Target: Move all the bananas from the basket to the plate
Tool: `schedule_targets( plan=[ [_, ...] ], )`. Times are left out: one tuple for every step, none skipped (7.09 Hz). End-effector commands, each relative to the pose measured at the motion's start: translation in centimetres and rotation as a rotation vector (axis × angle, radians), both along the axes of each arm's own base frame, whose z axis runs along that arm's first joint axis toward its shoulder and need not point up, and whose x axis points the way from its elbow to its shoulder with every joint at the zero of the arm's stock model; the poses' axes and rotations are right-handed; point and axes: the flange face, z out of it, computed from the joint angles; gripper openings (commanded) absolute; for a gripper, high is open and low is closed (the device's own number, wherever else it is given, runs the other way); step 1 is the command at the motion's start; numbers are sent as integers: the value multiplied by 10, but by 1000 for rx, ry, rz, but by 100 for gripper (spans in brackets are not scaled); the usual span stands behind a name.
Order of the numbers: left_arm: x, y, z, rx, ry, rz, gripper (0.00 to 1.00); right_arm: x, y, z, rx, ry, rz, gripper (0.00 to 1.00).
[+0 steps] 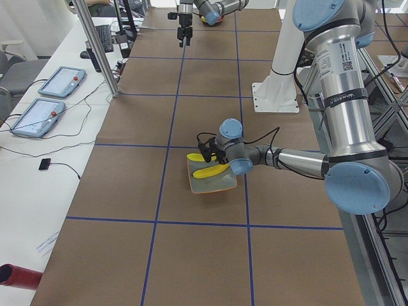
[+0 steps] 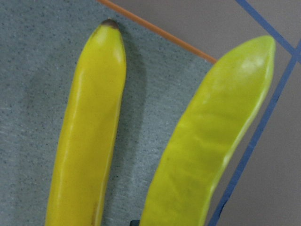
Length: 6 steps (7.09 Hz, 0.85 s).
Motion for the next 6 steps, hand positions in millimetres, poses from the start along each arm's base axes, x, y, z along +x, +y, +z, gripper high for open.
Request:
schedule_targets(
  plan=[
    [-17, -12, 2, 1, -1, -47, 100, 0, -1, 0, 4, 4, 7, 100],
    [-26, -18, -1, 13, 5, -51, 100, 0, -1, 2, 3, 7, 8, 100],
    [-49, -29, -5, 48, 17, -37, 100, 1, -2, 2, 7, 10, 16, 100],
    [-81, -42, -7, 78, 31, -33, 100, 7, -5, 5, 3, 13, 24, 100],
    [-104, -51, -6, 107, 18, -45, 100, 26, -14, 25, 10, 40, 38, 100],
    [-114, -65, -8, 156, -27, -39, 100, 54, -22, 60, 46, 84, 40, 100]
  ],
)
